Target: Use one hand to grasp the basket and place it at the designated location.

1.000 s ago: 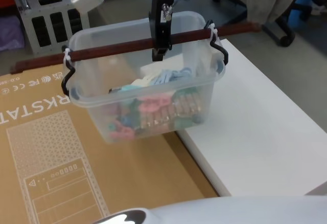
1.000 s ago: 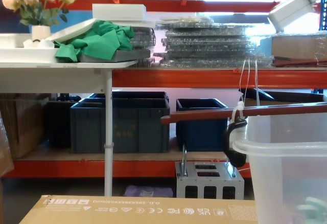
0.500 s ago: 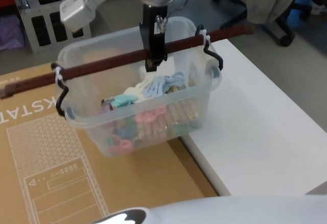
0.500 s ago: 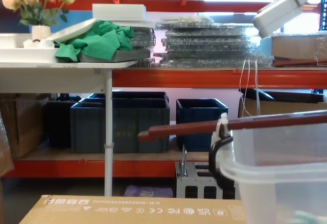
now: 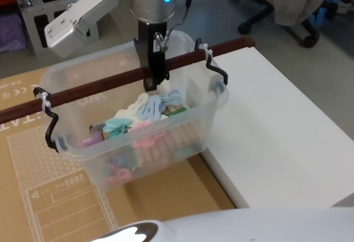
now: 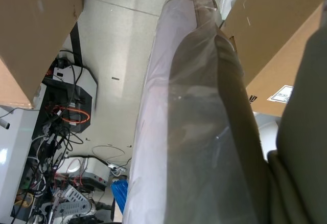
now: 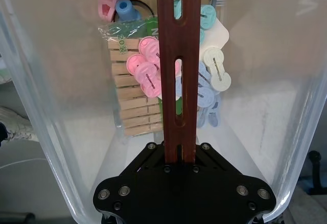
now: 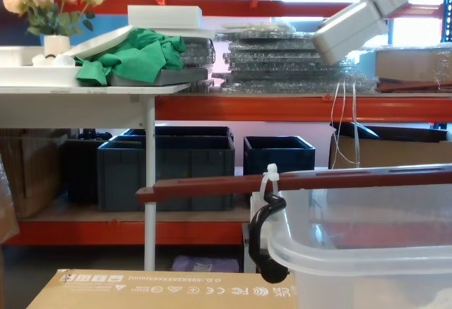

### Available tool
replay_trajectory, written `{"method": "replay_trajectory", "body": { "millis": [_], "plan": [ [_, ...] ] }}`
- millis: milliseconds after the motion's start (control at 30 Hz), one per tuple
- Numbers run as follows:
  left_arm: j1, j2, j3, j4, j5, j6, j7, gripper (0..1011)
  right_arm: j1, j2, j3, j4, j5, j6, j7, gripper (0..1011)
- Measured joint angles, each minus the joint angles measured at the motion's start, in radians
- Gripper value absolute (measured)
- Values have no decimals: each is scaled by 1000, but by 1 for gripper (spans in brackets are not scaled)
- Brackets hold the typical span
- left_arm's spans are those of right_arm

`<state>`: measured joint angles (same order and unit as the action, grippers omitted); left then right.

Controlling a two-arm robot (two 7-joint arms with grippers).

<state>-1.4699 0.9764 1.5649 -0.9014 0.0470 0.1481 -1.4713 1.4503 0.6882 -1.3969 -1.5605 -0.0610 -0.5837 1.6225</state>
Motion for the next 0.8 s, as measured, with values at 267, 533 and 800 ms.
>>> {"method": "replay_trajectory", "body": {
  "millis": [267, 533, 800],
  "plan": [
    [0, 0, 0, 0, 0, 0, 0, 0, -1, -5, -15, -18, -24, 3, -30, 0],
    [0, 0, 0, 0, 0, 0, 0, 0, -25, 0, -26, -52, -73, 30, -102, 0],
    [0, 0, 0, 0, 0, 0, 0, 0, -48, 11, -37, -71, -110, 53, -173, 0]
  ]
}}
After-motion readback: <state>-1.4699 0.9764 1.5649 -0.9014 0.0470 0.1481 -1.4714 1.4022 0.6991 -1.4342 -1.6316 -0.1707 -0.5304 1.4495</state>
